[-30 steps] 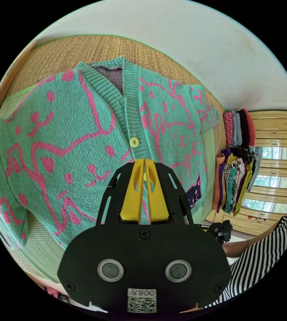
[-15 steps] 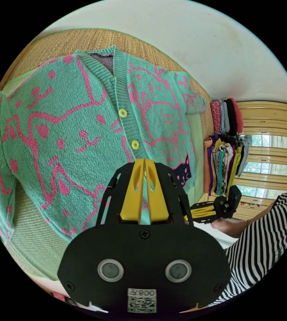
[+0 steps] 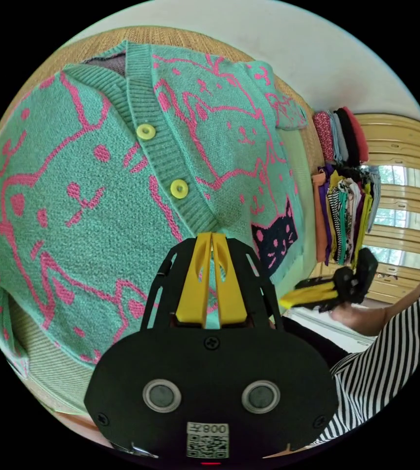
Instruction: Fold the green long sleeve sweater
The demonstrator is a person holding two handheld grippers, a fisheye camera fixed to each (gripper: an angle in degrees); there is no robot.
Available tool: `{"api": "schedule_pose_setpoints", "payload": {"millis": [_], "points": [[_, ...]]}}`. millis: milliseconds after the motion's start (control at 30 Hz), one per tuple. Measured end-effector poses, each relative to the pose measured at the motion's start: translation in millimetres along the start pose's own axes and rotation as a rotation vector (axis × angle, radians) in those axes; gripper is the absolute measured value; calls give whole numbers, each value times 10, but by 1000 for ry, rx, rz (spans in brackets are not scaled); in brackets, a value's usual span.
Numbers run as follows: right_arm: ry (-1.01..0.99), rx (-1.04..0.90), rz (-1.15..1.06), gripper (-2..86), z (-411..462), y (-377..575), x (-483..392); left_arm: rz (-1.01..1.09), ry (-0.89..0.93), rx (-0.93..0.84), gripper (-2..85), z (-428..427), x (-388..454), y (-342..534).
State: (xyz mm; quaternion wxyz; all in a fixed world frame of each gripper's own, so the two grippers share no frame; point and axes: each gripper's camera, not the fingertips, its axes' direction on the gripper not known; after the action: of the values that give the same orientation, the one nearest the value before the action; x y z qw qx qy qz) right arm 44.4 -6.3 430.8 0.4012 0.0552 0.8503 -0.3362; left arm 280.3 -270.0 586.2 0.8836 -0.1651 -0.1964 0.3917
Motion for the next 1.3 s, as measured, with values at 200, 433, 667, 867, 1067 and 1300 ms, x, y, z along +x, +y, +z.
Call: {"api": "schedule_pose_setpoints", "payload": {"millis": [200,433,667,867,1067,1300], "points": [[39,-12,175,1,-214,88,545,-66,53,2,1,76,-45,6],[86,21,167,3,-617,128,716,17,77,20,1,170,158,-312],[273,491,261,36,-2007,-184,1445,207,85,121,2,155,608,-1024],[470,660,568,66,-3043,-532,2558,284,110,185,2,212,975,-1430],[380,686,793,95,-3500,-466,3344,255,223,124,2,469,997,-1331],[396,683,767,81,-3711,-551,3384,176,286,54,3,597,900,-1044]]}}
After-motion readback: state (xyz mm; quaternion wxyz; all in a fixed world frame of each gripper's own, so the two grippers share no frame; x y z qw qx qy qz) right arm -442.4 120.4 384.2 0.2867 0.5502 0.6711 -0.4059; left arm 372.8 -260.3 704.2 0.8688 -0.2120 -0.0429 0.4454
